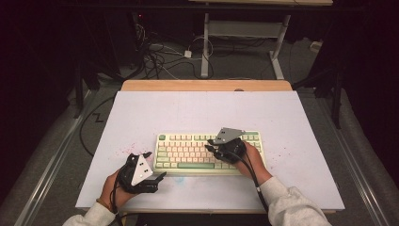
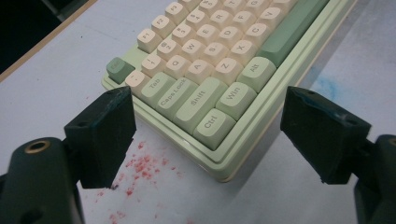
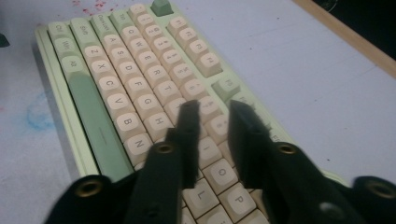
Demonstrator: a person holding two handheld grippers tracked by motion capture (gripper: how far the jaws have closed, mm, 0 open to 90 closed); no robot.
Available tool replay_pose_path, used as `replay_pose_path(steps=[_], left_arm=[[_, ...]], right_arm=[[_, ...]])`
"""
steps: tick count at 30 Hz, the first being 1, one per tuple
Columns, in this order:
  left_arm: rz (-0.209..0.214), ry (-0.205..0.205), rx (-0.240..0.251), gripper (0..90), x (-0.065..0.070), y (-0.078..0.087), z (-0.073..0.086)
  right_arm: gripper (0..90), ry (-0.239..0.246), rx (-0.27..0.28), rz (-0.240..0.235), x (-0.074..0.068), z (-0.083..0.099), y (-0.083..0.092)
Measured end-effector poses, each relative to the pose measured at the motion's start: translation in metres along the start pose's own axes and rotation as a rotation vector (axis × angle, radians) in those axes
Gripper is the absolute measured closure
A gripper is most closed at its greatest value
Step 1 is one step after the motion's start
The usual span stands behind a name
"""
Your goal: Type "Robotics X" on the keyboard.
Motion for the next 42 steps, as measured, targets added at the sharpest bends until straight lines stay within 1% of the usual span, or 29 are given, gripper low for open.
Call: replay_pose_path(steps=[2,4,5,6,8,10,11,14,16,19,20,22,24,25,31,32,33,38,42], left_arm=[[0.001,0.000,0.002,17.6,0.000,0.000,0.000],[0.000,-0.003,-0.002,17.6,0.000,0.000,0.000],[0.002,-0.002,-0.001,17.6,0.000,0.000,0.000],[0.003,0.000,-0.001,17.6,0.000,0.000,0.000],[0.005,-0.001,-0.002,17.6,0.000,0.000,0.000],[0.005,-0.003,-0.005,17.6,0.000,0.000,0.000],[0.005,-0.002,-0.004,17.6,0.000,0.000,0.000],[0.003,-0.005,-0.005,17.6,0.000,0.000,0.000],[0.001,-0.006,-0.010,17.6,0.000,0.000,0.000],[-0.003,-0.003,-0.013,17.6,-0.001,0.001,0.001],[-0.001,-0.003,-0.013,17.6,-0.001,0.001,0.001],[-0.001,-0.004,-0.013,17.6,0.000,0.000,0.001],[0.000,-0.002,-0.015,17.6,0.000,0.000,0.001],[-0.003,-0.003,-0.019,17.6,0.000,0.000,0.001],[-0.008,0.005,-0.014,17.6,-0.001,0.001,0.000],[-0.008,0.005,-0.014,17.6,-0.001,0.001,0.000],[-0.009,0.004,-0.015,17.6,-0.001,0.001,0.000],[-0.016,0.010,-0.003,17.6,-0.001,0.003,-0.001],[-0.024,0.015,0.013,17.6,-0.001,0.005,-0.003]], right_arm=[[66.9,0.006,0.019,0.005,0.000,0.001,0.003],[54.7,-0.003,0.035,0.015,0.001,0.001,0.006],[50.1,-0.002,0.044,0.017,0.001,0.000,0.008],[47.9,0.003,0.051,0.018,0.000,0.000,0.009],[39.1,0.007,0.066,0.026,-0.001,0.000,0.012],[36.3,0.006,0.085,0.021,-0.001,0.000,0.015],[32.9,0.009,0.089,0.028,-0.002,0.000,0.016],[28.6,0.026,0.108,0.045,-0.003,0.000,0.019],[27.5,0.016,0.129,0.052,-0.004,0.001,0.021],[25.3,0.018,0.146,0.061,-0.004,0.002,0.024],[25.2,0.013,0.153,0.053,-0.004,0.002,0.026],[24.2,0.020,0.162,0.066,-0.003,0.002,0.029],[24.0,0.018,0.174,0.063,-0.003,0.002,0.032],[23.8,0.018,0.181,0.073,-0.003,0.003,0.033],[21.7,0.009,0.196,0.088,-0.001,0.007,0.042],[22.7,0.006,0.195,0.085,-0.001,0.009,0.043],[22.3,0.014,0.195,0.084,-0.001,0.011,0.045],[21.3,0.017,0.192,0.103,0.000,0.019,0.052],[21.2,0.017,0.206,0.120,0.001,0.026,0.060]])
Point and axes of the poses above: each handheld gripper's, and its own axes: y roughly backward along the jaws, z roughly out of its underside, x roughly to its right, the point moved 2 cm from there along -y, roughly forward along the jaws, and after that the axes turned 5 degrees about -y, right-handed, at the moved point
